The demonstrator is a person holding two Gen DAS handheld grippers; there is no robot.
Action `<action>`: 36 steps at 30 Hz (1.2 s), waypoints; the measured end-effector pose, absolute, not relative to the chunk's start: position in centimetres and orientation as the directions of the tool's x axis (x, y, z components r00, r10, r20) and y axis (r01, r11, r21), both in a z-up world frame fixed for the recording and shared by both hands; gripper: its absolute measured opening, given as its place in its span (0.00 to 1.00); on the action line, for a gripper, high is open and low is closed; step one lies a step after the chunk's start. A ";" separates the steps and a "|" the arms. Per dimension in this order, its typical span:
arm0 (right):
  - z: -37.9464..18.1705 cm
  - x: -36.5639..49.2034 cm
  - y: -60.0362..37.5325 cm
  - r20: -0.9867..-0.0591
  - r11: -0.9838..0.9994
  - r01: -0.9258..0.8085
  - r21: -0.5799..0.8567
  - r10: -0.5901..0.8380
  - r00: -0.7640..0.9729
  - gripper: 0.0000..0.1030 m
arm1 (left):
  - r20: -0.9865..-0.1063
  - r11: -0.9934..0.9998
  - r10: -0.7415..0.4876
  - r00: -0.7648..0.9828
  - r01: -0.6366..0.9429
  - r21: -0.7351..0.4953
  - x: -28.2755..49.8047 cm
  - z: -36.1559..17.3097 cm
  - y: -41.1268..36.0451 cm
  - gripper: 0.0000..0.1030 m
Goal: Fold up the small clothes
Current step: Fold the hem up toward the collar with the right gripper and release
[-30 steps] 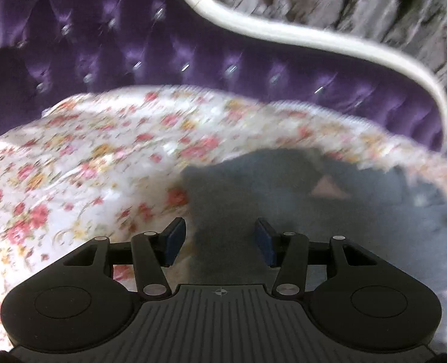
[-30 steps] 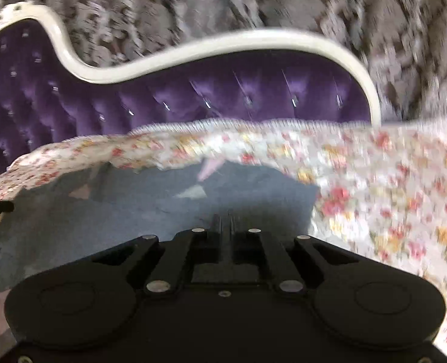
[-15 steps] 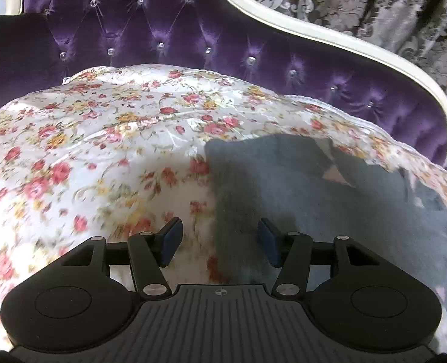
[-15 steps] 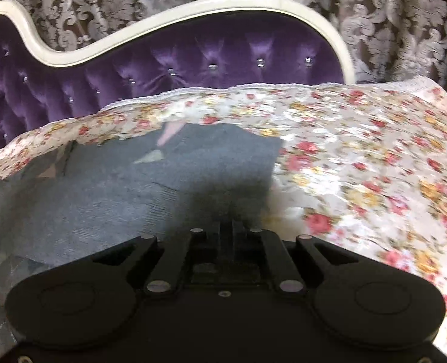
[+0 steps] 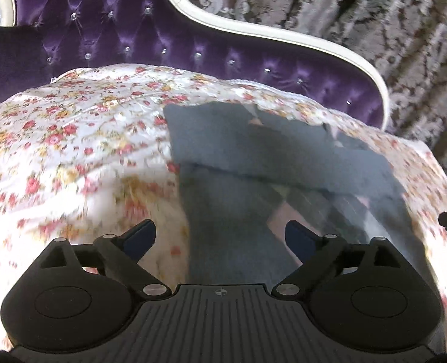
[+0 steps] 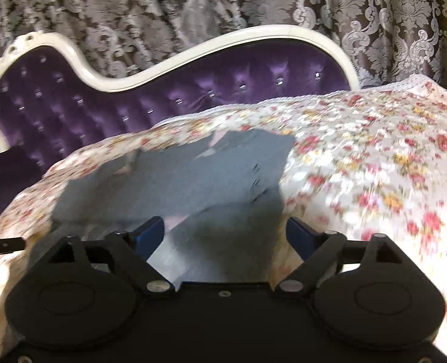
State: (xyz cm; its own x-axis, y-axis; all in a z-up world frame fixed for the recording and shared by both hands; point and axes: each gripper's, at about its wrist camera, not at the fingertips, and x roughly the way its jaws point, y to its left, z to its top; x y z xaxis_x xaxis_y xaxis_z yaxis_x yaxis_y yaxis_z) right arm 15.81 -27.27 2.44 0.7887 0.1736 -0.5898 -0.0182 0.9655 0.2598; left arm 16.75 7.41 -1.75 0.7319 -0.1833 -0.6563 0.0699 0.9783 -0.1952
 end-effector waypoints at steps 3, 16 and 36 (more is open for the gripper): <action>2.4 13.4 -26.7 -0.595 0.957 -0.046 0.286 0.215 0.774 0.93 | -0.661 0.978 -0.191 0.726 0.082 -0.192 14.7 -1.9 6.8 0.91; 0.7 5.7 -26.5 -0.646 0.927 -0.033 0.374 0.286 0.707 0.94 | -0.702 0.976 -0.209 0.681 0.095 -0.198 8.6 -3.9 6.3 0.91; -1.1 2.5 -24.1 -0.650 0.889 -0.062 0.453 0.378 0.660 0.97 | -0.695 0.958 -0.284 0.661 0.158 -0.241 6.6 -5.6 5.3 0.91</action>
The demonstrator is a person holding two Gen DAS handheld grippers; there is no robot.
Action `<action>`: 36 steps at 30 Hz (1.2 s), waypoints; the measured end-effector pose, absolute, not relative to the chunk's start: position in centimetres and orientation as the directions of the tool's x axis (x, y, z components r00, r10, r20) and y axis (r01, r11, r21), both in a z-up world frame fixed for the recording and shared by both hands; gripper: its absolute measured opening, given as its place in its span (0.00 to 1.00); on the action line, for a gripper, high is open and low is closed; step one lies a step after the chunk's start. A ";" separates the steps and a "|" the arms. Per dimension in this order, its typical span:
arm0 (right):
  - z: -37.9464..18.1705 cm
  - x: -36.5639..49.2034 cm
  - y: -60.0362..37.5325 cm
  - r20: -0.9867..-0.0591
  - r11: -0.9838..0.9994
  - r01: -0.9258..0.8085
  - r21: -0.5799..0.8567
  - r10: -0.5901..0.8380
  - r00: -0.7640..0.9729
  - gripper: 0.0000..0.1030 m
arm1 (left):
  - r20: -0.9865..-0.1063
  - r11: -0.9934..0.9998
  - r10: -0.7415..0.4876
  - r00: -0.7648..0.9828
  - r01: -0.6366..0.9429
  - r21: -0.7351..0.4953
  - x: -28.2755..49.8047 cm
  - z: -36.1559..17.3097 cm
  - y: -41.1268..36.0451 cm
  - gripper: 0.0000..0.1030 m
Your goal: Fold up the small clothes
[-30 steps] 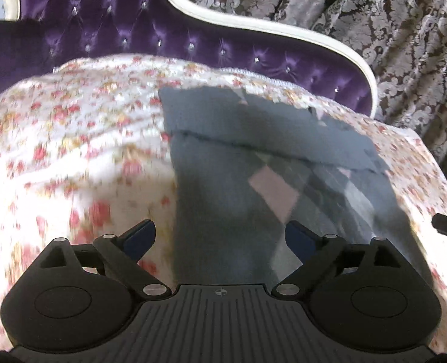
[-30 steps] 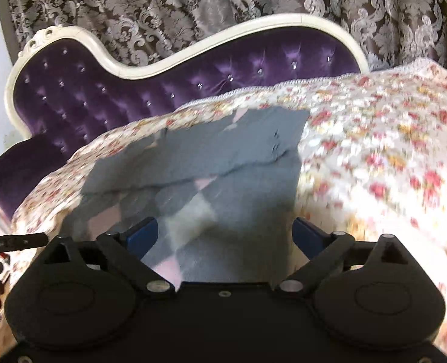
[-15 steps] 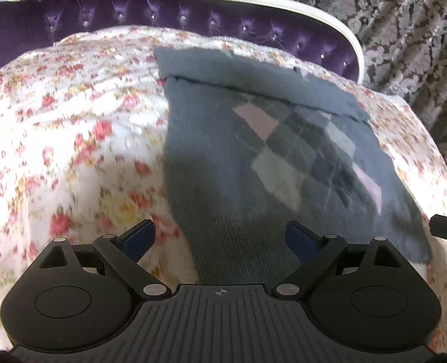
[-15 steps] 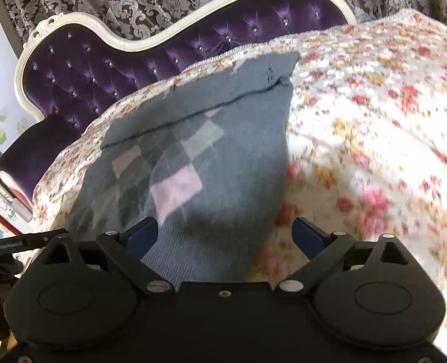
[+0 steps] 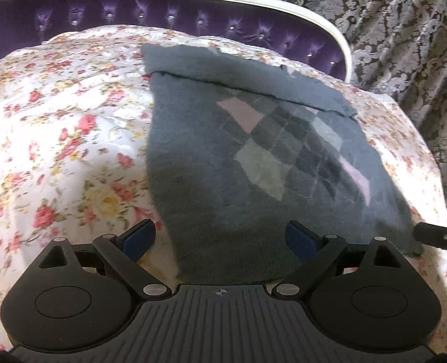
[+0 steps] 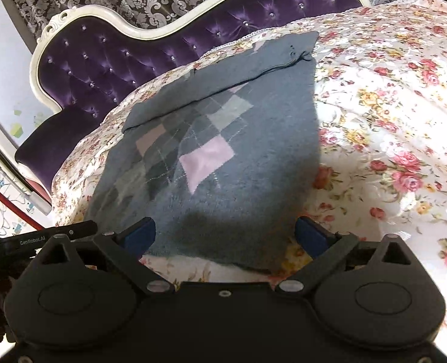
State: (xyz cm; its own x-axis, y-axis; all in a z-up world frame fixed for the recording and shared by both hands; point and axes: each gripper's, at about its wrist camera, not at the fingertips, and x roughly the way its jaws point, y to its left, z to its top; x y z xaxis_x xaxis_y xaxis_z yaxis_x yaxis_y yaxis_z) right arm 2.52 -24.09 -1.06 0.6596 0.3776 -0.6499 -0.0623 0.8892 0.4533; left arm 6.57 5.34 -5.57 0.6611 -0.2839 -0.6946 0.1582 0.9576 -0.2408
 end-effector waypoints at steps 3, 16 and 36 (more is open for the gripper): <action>-1.1 2.6 -23.9 -0.643 0.885 -0.068 0.460 0.385 0.662 0.97 | -0.688 0.949 -0.311 0.656 0.177 -0.259 6.9 -5.6 4.9 0.90; -1.5 2.5 -24.4 -0.598 0.853 -0.077 0.516 0.423 0.681 0.98 | -0.685 0.937 -0.346 0.641 0.205 -0.282 6.6 -5.5 5.3 0.59; -1.3 2.8 -25.1 -0.586 0.844 -0.063 0.533 0.422 0.692 0.16 | -0.597 0.903 -0.385 0.703 0.152 -0.403 6.4 -4.2 6.6 0.07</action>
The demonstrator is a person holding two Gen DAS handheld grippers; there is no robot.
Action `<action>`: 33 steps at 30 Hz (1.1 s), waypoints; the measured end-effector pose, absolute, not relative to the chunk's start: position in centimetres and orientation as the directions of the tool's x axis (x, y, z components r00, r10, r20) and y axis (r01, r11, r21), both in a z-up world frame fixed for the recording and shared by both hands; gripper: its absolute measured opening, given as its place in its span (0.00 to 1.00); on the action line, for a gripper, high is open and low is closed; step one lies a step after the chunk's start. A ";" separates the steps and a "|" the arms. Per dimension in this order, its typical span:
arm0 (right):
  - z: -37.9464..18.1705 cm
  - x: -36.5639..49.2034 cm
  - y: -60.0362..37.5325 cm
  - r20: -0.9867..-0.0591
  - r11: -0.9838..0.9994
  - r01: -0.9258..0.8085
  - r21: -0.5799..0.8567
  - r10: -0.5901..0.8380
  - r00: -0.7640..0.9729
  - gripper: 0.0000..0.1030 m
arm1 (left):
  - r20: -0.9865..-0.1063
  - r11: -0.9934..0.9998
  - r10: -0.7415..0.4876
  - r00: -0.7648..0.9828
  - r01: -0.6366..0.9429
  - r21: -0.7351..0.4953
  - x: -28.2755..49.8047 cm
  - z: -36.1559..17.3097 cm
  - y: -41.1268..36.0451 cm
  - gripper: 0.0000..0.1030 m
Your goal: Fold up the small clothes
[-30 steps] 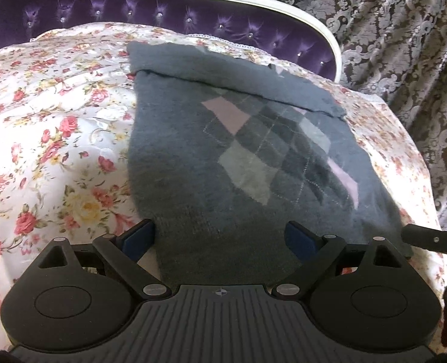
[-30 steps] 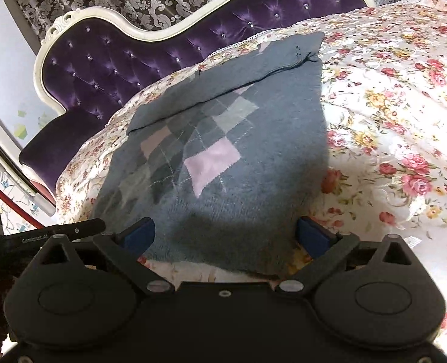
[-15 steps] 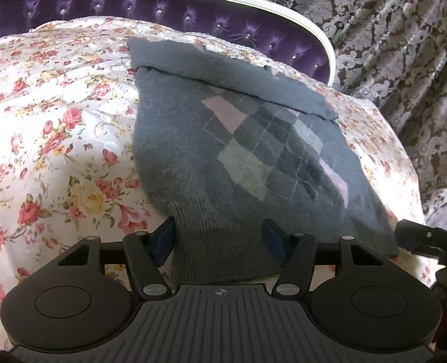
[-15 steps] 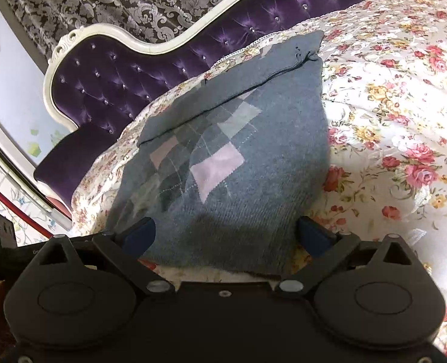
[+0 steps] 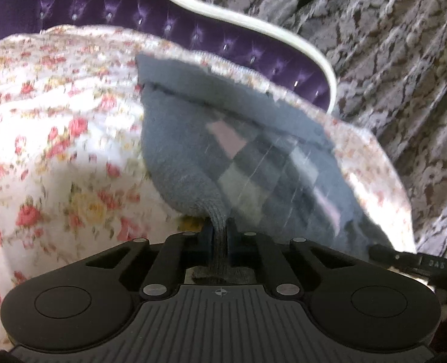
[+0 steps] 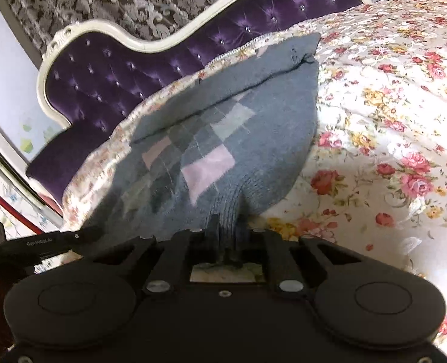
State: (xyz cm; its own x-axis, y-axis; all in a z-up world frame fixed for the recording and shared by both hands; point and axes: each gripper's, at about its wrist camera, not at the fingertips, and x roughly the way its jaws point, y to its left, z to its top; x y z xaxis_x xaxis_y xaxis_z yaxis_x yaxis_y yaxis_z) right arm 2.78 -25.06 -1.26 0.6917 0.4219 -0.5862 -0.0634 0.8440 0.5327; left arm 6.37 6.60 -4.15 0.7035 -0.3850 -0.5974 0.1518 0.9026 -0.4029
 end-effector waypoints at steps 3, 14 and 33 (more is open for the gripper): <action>0.1 3.0 -26.0 -0.537 0.814 -0.074 0.576 0.445 0.717 0.15 | -0.551 0.897 -0.393 0.736 0.175 -0.406 6.7 -2.1 6.7 0.07; 5.6 6.9 -27.7 -0.400 0.765 -0.156 0.625 0.485 0.777 0.15 | -0.430 0.864 -0.448 0.784 0.255 -0.435 10.8 4.4 6.9 0.07; 7.3 23.2 -30.9 -0.318 0.806 -0.129 0.578 0.367 0.874 0.11 | -0.452 0.896 -0.386 0.804 0.210 -0.391 26.6 5.5 5.6 0.07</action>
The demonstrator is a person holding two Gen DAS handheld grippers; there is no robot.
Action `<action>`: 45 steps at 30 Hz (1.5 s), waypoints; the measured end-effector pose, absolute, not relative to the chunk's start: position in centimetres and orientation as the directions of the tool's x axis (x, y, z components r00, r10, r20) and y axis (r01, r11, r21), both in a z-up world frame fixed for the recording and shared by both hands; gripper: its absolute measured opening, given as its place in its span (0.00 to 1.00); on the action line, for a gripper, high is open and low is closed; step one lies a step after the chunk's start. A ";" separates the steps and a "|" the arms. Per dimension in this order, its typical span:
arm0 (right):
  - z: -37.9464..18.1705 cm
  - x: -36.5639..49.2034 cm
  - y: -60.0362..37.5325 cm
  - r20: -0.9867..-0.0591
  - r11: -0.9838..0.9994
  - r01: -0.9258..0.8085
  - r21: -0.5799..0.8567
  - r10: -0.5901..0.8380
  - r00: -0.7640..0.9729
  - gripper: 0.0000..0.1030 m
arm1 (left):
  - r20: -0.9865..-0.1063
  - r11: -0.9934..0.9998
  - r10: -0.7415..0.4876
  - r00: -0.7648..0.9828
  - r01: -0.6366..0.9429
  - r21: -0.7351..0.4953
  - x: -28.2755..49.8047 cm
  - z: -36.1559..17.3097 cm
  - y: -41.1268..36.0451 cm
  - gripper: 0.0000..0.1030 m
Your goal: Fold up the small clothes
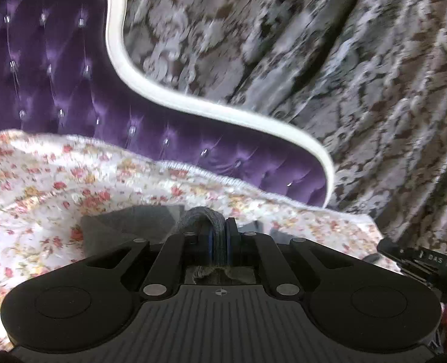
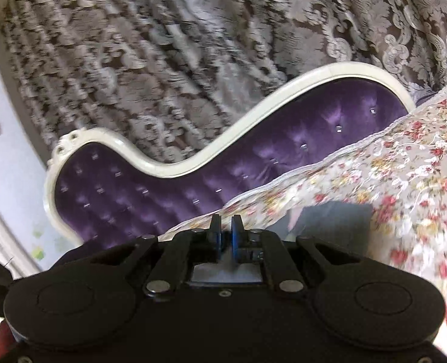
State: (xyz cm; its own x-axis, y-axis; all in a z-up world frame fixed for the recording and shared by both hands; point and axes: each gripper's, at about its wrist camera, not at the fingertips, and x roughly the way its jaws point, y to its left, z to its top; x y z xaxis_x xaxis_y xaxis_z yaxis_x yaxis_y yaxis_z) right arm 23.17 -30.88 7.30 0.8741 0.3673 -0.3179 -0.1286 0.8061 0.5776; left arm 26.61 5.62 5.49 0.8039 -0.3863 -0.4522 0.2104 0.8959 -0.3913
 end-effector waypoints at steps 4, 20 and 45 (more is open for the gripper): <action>5.0 26.6 -31.9 -0.363 0.823 -0.076 0.562 0.328 0.872 0.16 | -0.503 0.907 -0.365 0.784 0.178 -0.381 29.3 3.2 5.5 0.07; -1.4 31.8 -24.9 -0.619 0.922 -0.318 0.220 0.384 0.685 0.56 | -0.534 0.918 -0.352 0.768 0.172 -0.359 30.8 1.7 5.6 0.07; -2.2 33.2 -22.8 -0.606 0.938 -0.321 0.133 0.333 0.722 0.10 | -0.533 0.913 -0.347 0.772 0.149 -0.379 30.5 1.1 6.2 0.07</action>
State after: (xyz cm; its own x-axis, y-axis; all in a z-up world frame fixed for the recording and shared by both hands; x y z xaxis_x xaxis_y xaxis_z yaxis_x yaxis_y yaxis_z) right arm 33.22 -22.77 -2.20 0.7220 0.3332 -0.6064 -0.3213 0.9376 0.1327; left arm 30.50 6.24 1.07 0.7720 -0.3469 -0.5327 0.1490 0.9134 -0.3789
